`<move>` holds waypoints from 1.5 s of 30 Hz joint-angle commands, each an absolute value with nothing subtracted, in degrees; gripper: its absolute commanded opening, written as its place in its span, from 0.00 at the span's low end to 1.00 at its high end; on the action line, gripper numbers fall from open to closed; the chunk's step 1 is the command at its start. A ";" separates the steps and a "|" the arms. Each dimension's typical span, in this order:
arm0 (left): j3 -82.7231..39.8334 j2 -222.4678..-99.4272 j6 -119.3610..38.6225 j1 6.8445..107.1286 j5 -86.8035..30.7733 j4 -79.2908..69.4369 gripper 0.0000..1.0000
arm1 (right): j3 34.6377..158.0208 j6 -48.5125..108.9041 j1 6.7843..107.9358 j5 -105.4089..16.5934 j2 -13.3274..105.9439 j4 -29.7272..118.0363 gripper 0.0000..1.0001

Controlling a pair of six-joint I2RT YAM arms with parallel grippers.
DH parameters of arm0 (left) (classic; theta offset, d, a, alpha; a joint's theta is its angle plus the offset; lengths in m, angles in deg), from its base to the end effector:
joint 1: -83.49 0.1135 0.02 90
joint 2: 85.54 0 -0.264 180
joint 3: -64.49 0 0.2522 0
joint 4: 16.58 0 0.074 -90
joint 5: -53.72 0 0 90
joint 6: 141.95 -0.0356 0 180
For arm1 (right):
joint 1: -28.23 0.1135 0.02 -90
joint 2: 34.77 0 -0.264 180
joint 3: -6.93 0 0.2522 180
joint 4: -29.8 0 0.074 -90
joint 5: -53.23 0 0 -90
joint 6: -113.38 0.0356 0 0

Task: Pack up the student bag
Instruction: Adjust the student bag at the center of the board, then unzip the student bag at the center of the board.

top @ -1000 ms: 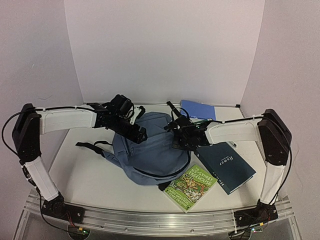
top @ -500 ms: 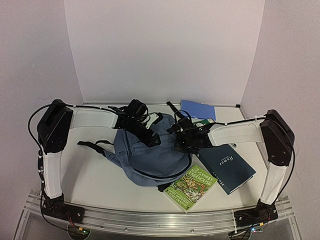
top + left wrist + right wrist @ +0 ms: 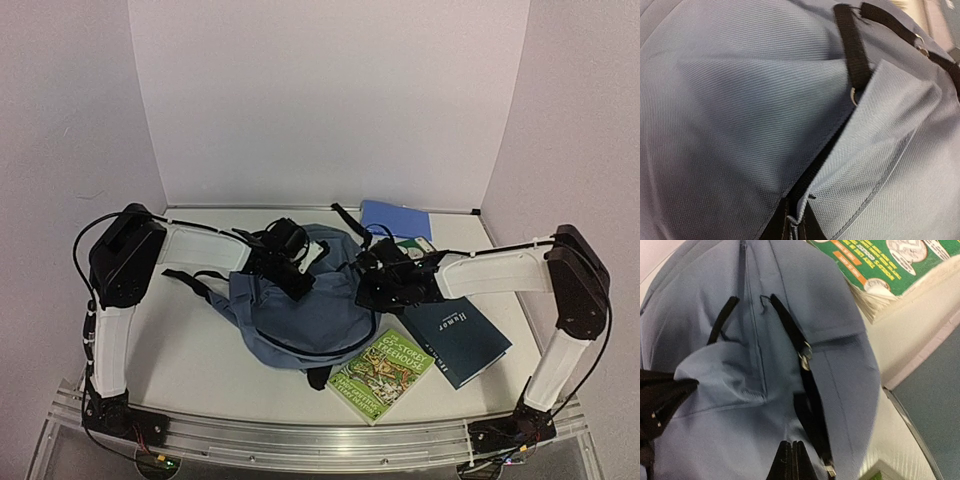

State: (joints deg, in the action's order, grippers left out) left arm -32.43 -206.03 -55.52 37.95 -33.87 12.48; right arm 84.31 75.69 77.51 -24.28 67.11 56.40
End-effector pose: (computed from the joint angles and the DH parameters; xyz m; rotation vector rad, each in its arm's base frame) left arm 0.3152 -0.3234 0.1531 1.0653 2.2884 -0.3553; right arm 0.2486 0.2770 0.1826 0.1628 2.4988 0.5116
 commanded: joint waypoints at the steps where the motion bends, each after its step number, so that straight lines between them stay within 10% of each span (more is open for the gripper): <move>1: -31.82 -202.85 -49.18 41.00 -42.16 11.34 0.00 | 80.93 78.08 77.63 -27.38 61.86 58.50 0.00; 12: -30.19 -201.18 -46.36 41.92 -37.79 12.37 0.00 | 78.80 74.55 77.66 -29.87 58.37 58.55 0.00; 19: -25.23 -195.57 -38.87 41.91 -26.48 13.76 0.00 | 87.71 69.37 77.68 -26.82 63.46 59.11 0.38; 45: -20.78 -192.88 -34.98 41.56 -23.62 14.17 0.00 | 104.83 56.46 75.88 -21.82 84.23 63.91 0.15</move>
State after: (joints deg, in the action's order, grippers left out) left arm -20.72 -195.82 -35.37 42.06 -25.27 14.08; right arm 102.65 57.58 76.36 -25.21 82.89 63.00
